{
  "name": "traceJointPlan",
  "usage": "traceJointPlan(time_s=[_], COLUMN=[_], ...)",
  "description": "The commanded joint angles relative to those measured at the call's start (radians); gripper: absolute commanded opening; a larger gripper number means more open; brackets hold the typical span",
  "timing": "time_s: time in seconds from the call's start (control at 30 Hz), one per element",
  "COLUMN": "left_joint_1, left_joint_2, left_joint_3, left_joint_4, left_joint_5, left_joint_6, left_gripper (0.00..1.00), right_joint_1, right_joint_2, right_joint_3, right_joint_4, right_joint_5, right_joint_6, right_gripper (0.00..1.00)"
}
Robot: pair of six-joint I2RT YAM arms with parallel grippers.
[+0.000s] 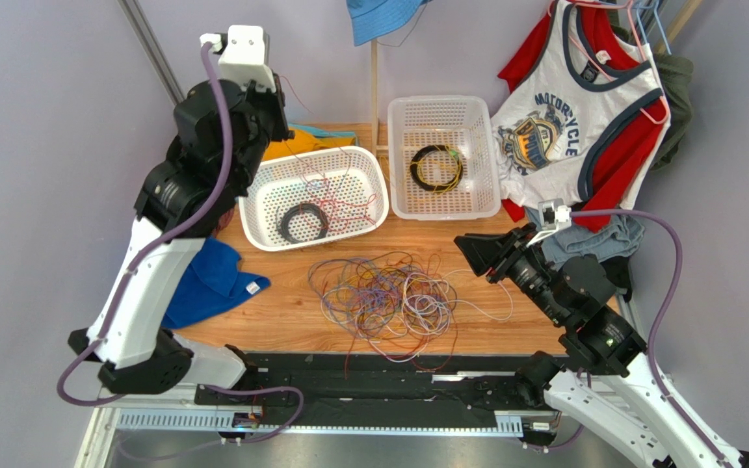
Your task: Untangle the cables
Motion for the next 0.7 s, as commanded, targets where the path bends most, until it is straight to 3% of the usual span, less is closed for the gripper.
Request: traceJointPlan(time_s=[0.0,0.23,0.67], left_joint_1=[0.114,0.227,0.316], left_joint_2=[0.086,0.213,0.293], left_joint_3=[0.098,0.074,-0.261], left_joint_4=[-0.005,0.101,0.248], left_joint_5=[0.132,0.267,0.359], left_joint_6=[-0.049,-0.099,-0.188], left_gripper=[0.00,0.00,0.01], right_joint_1=[0.000,0.000,0.000], right_joint_2=[-0.016,0.006,0.078], right_joint_3=[-0.020,-0.049,-0.180], right_joint_4=[-0.024,-0.021,0.096], right_joint_5=[0.008,0.031,-0.001], right_joint_6=[-0.036,-0.062,-0.018], right_gripper=[0.35,0.35,0.33])
